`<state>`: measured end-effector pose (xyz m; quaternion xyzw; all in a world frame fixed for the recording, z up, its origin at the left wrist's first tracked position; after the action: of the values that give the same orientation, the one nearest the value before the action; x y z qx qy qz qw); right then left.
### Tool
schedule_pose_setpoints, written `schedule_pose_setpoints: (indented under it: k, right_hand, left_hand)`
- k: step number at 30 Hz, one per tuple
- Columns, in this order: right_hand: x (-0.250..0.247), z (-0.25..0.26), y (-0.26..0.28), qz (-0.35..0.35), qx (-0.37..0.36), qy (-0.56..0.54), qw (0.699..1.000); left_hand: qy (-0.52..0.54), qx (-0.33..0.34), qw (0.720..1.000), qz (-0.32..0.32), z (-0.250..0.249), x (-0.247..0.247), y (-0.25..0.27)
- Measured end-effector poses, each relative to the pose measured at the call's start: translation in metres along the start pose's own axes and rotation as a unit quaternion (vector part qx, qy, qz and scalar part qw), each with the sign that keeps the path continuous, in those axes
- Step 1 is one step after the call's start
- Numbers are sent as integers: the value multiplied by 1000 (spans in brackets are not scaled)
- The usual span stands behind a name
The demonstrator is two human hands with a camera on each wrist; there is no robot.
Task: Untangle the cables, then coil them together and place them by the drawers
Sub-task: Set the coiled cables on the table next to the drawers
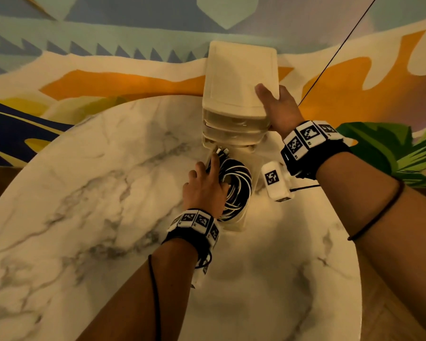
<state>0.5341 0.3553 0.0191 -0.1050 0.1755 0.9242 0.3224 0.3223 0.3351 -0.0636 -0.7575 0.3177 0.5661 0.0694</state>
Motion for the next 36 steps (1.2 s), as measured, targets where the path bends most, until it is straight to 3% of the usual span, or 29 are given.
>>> schedule_pose_setpoints:
  k: [4,8,9,11,13,16,20,22,24,26,29,34,36]
  right_hand:
    - [-2,-3,1,-32,-3,17,999]
    - [-21,-44,43,-151,-5,11,989]
    - [-16,-68,61,-131,16,37,991]
    - [12,-112,98,-18,70,97,993]
    - [37,-129,118,50,49,122,990]
    - [38,-118,111,16,-15,136,990]
    - [33,-104,102,50,18,185,981]
    - [30,-89,107,38,-7,206,978]
    - [32,-65,126,19,-96,292,952]
    - [51,-62,149,93,-173,399,895]
    - [68,-89,159,196,-176,479,838]
    - [71,-98,152,235,-171,561,775]
    - [71,-95,145,228,-166,577,766]
  left_hand:
    - [34,-21,999,-21,5,-1,0]
    - [61,-46,997,-21,11,-1,-3]
    - [60,-49,997,-17,11,-1,-3]
    - [50,-47,998,-12,8,-2,-3]
    - [36,-46,998,-17,6,-4,-1]
    - [41,-52,998,-22,6,-8,-2]
    - [45,-62,997,-15,2,-9,-10]
    - [43,-64,997,-11,-1,-8,-12]
    - [29,-60,998,-5,-2,-8,-13]
    - [9,-57,998,5,-3,-9,-16]
    - [-32,-57,998,11,-5,-12,-19]
    - [-58,-63,996,30,-7,-13,-23]
    - [-50,-68,996,28,-10,-13,-22]
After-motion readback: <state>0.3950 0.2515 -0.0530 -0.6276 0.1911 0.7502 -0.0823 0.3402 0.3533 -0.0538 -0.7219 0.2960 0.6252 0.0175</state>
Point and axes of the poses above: each hand's wrist, its own y-axis away from the middle knuckle, its own x-axis out of the palm, z = x × y, the point moved 5 cm from there along -y, towards the middle knuckle, and after that the axes turned 5 degrees about z, right-handed, at the moved point
